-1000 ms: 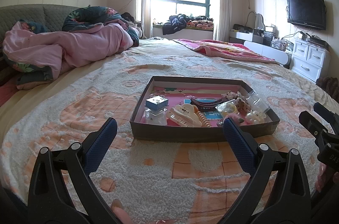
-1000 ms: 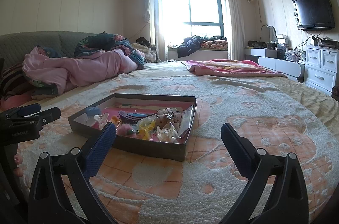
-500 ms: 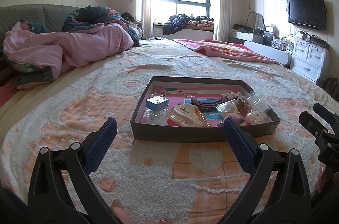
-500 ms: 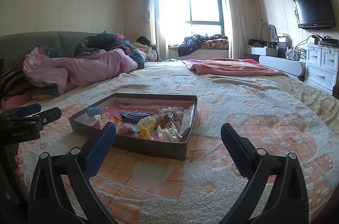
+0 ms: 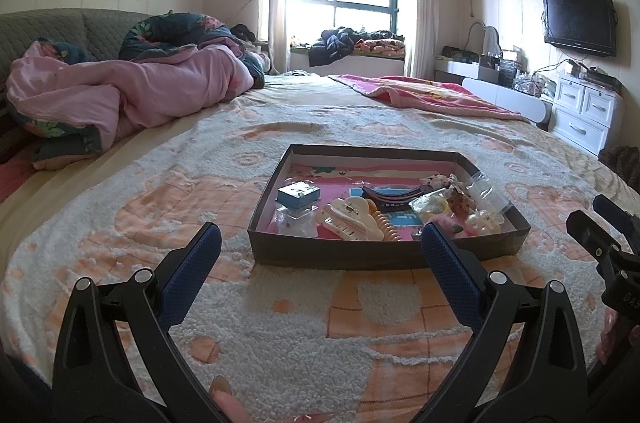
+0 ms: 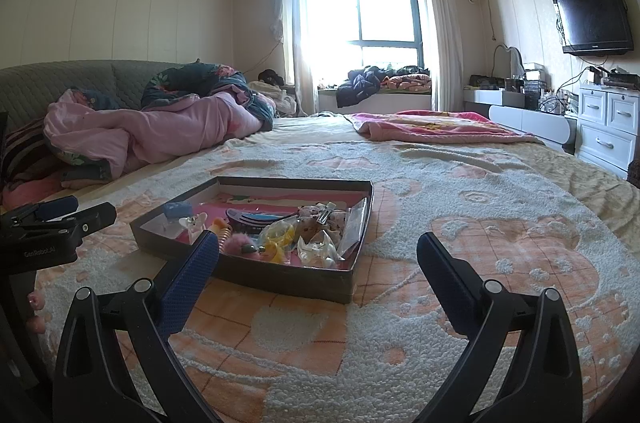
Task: Organize jewelry
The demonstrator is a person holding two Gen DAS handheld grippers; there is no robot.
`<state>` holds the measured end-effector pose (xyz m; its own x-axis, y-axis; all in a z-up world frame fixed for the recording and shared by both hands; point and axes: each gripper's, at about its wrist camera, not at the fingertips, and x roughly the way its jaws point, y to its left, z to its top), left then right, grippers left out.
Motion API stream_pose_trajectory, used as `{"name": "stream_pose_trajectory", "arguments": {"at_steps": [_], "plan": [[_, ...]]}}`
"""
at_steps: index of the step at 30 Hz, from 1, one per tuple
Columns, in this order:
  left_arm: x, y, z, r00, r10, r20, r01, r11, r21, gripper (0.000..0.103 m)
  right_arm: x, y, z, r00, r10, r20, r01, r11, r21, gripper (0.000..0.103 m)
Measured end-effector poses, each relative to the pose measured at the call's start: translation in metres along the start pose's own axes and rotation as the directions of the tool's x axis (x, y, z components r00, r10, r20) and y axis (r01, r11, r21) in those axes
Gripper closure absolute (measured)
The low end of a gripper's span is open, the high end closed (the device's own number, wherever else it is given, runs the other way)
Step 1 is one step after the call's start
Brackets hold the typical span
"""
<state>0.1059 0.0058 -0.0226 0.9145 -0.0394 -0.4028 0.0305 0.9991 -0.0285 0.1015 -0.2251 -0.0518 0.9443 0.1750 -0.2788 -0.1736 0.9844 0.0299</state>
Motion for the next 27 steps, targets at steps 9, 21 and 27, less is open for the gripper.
{"name": "stream_pose_trajectory", "arguments": {"at_steps": [9, 21, 27], "plan": [[-0.001, 0.000, 0.000, 1.000, -0.010, -0.006, 0.010, 1.000, 0.003, 0.011, 0.001, 0.000, 0.001, 1.000, -0.003, 0.002, 0.003, 1.000, 0.000, 0.007], [0.002, 0.002, 0.001, 1.000, -0.004, -0.019, 0.003, 1.000, -0.023, 0.011, 0.000, -0.004, 0.001, 1.000, -0.014, -0.006, 0.014, 1.000, 0.008, 0.007], [0.025, 0.034, 0.008, 0.989, 0.086, -0.118, -0.097, 0.991, -0.088, 0.011, 0.016, -0.026, 0.007, 0.993, -0.103, -0.062, 0.106, 0.993, 0.050, 0.007]]}}
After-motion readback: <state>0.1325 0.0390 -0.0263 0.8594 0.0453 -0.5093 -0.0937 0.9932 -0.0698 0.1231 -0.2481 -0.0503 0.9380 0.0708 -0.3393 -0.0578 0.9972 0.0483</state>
